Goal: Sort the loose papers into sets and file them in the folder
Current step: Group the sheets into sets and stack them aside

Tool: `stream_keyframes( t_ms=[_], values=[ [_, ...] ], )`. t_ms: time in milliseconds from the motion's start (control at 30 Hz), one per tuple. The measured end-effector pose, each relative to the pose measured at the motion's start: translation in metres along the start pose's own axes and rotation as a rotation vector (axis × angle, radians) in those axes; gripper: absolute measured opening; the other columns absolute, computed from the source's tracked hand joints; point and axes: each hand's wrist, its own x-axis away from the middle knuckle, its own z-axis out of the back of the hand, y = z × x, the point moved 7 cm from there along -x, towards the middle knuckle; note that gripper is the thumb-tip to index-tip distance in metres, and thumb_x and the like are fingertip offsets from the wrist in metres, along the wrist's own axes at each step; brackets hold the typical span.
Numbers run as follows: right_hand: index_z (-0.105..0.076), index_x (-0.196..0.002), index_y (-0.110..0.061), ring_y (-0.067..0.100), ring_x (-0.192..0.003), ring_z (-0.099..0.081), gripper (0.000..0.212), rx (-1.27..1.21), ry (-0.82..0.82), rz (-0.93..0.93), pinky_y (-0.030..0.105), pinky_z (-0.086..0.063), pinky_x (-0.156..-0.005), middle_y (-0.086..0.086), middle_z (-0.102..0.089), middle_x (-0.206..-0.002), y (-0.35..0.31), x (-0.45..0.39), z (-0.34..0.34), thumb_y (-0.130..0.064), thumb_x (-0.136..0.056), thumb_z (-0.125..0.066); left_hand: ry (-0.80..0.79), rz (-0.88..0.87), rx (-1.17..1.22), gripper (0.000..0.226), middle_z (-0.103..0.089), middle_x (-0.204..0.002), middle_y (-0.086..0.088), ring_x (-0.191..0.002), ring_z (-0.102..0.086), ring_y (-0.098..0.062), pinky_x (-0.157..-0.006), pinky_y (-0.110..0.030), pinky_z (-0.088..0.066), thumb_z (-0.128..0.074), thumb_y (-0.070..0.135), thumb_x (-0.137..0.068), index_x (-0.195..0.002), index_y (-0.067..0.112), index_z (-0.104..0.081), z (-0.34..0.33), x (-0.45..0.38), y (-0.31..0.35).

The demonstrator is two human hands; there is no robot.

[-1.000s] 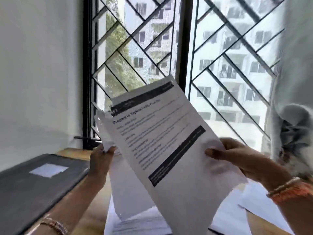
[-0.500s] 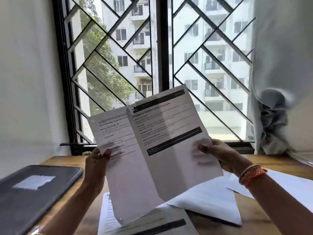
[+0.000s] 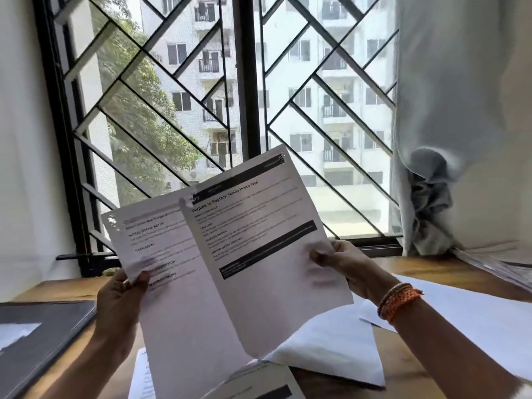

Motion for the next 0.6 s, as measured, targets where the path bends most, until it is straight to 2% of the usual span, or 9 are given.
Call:
stream_keyframes(
  t_ms=[267, 600],
  values=[
    [-0.069, -0.084, -0.005, 0.022, -0.066, -0.068, 0.006, -0.03, -0.02, 0.012, 0.036, -0.059, -0.06, 0.011, -0.071, -0.082, -0.0007, -0.001, -0.0006, -0.003, -0.086, -0.064, 0.026, 0.005, -0.035, 0.027, -0.07, -0.066, 0.016, -0.056, -0.064, 0.001, -0.053, -0.014, -0.053, -0.045, -0.004, -0.095, -0.092, 0.018, -0.06, 0.0015, -0.0004, -0.0045],
    [-0.069, -0.088, -0.005, 0.022, -0.065, -0.068, 0.006, -0.002, 0.016, -0.021, 0.039, -0.059, -0.063, 0.01, -0.072, -0.081, 0.0015, 0.0008, -0.0001, -0.004, -0.087, -0.064, 0.007, 0.0, -0.054, 0.028, -0.072, -0.072, 0.016, -0.062, -0.066, -0.001, -0.058, -0.017, -0.055, -0.045, -0.003, -0.095, -0.095, 0.019, -0.062, -0.0031, 0.0032, 0.0037]
  ],
)
